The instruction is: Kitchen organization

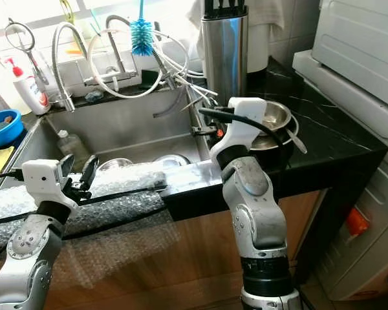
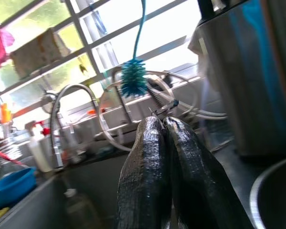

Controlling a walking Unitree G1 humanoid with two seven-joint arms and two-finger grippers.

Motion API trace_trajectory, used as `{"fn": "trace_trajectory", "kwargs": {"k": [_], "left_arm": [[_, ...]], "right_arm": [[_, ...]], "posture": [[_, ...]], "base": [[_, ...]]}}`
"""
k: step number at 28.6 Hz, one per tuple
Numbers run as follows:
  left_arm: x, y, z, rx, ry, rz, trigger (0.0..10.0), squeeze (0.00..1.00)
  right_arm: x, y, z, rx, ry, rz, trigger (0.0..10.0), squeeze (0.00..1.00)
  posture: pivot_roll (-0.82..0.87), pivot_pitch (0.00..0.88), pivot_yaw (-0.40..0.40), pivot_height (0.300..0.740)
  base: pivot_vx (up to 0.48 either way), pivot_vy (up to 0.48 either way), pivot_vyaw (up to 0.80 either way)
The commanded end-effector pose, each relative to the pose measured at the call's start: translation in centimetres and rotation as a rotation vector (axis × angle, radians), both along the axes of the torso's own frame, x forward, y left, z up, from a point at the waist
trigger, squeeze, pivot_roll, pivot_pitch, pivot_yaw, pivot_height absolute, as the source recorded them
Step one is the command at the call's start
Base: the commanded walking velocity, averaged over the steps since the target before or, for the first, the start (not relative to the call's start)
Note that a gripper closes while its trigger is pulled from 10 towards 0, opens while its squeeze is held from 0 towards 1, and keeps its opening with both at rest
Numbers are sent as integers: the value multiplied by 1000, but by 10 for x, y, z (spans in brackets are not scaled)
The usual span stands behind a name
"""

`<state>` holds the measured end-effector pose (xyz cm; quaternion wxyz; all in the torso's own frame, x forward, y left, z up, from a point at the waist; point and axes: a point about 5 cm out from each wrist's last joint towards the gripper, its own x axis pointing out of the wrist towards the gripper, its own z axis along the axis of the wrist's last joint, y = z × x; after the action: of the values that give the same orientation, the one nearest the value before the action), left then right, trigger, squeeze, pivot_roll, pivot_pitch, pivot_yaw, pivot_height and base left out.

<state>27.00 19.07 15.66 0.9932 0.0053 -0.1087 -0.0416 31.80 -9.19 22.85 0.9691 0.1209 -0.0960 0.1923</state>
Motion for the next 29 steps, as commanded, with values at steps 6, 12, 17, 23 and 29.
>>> {"fn": "trace_trajectory", "kwargs": {"k": [6,12,17,23,29], "left_arm": [[2,-5,3,90,-27,-20,10000,0],[4,-8,4,131,-42,-36,10000,0],[4,-10,5,182,-54,-44,10000,0],[7,-10,7,243,-75,-39,10000,0],[9,-14,10,349,-104,-45,10000,0]], "right_arm": [[0,19,1,74,91,177,10000,0],[-2,20,-13,62,173,247,10000,0],[-4,4,-21,72,196,252,10000,0],[-5,-15,-21,174,254,286,10000,0],[-6,-18,-16,318,280,346,10000,0]], "posture": [[-108,0,145,740],[-103,0,140,740],[-97,0,136,740],[-106,0,140,740],[-99,0,139,740]], "base": [[0,0,0],[0,0,0],[0,0,0],[0,0,0],[0,0,0]]}}
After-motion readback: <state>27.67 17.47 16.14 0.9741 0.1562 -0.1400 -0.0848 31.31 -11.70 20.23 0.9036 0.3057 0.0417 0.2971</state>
